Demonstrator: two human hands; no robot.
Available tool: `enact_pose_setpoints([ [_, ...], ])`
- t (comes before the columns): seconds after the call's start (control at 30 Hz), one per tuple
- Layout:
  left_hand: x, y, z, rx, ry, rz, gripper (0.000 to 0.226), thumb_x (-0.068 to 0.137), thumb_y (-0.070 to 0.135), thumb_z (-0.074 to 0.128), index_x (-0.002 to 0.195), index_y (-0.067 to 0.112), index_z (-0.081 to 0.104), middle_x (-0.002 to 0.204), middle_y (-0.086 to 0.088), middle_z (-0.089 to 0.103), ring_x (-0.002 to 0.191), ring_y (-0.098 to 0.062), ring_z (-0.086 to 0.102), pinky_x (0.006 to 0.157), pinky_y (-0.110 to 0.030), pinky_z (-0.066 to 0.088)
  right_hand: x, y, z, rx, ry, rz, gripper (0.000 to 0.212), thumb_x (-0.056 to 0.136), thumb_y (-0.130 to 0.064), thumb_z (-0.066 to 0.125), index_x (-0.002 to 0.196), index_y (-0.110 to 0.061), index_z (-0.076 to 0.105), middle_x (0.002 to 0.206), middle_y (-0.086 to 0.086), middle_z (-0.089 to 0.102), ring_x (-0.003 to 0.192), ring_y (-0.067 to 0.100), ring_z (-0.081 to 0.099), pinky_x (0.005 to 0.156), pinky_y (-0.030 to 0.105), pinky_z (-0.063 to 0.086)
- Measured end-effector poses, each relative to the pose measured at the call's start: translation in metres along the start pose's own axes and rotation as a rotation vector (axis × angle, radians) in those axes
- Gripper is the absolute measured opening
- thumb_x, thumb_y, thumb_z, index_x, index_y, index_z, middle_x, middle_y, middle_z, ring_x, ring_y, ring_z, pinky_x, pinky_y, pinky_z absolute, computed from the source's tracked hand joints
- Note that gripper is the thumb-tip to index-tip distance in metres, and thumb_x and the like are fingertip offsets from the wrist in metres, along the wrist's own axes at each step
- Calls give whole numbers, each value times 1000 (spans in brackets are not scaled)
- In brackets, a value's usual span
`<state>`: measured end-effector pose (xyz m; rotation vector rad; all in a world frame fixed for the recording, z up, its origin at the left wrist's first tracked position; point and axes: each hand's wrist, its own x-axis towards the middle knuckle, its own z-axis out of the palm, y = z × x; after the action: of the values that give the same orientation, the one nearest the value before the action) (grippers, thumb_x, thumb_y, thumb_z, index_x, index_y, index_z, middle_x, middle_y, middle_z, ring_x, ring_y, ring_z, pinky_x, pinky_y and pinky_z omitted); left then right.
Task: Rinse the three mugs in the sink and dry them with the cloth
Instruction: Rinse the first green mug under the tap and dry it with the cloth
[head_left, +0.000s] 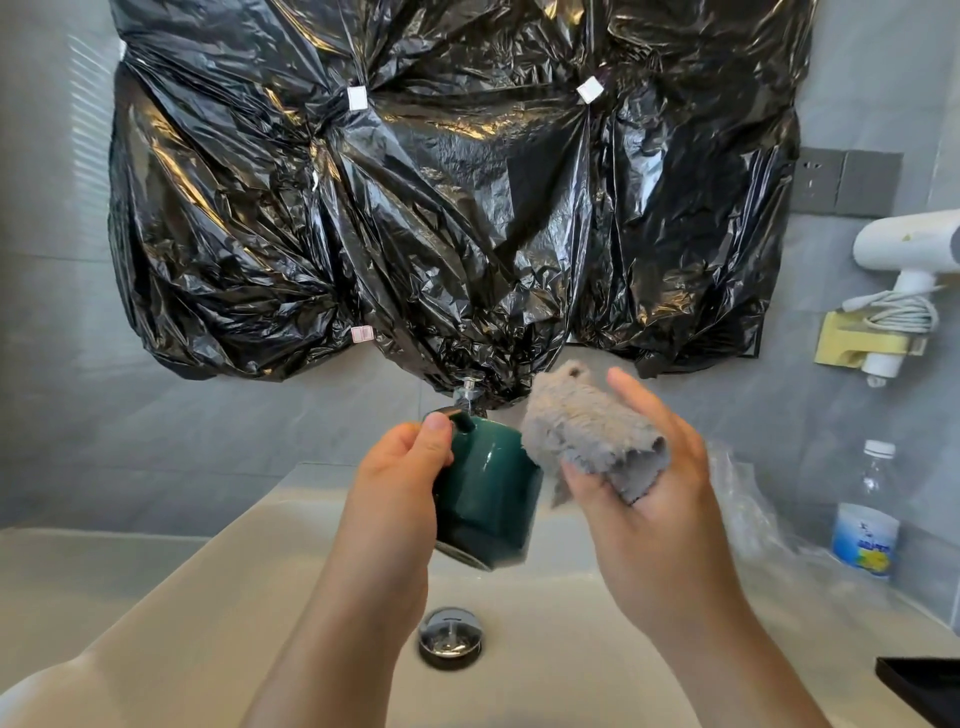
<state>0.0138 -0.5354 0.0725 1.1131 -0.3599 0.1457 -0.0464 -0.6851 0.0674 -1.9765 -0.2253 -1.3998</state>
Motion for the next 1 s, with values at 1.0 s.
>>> enact_pose_setpoints([
  [1.0,-6,-12,14,-183,77,-1,26,107,30,46,111,9,62,113,-25,69,101,-36,70,98,-57,53,-19,-9,32,-52,-334,-82,48,91,-57,43,127,-37,67,155,-16,40,148,3,25,119,38,31],
])
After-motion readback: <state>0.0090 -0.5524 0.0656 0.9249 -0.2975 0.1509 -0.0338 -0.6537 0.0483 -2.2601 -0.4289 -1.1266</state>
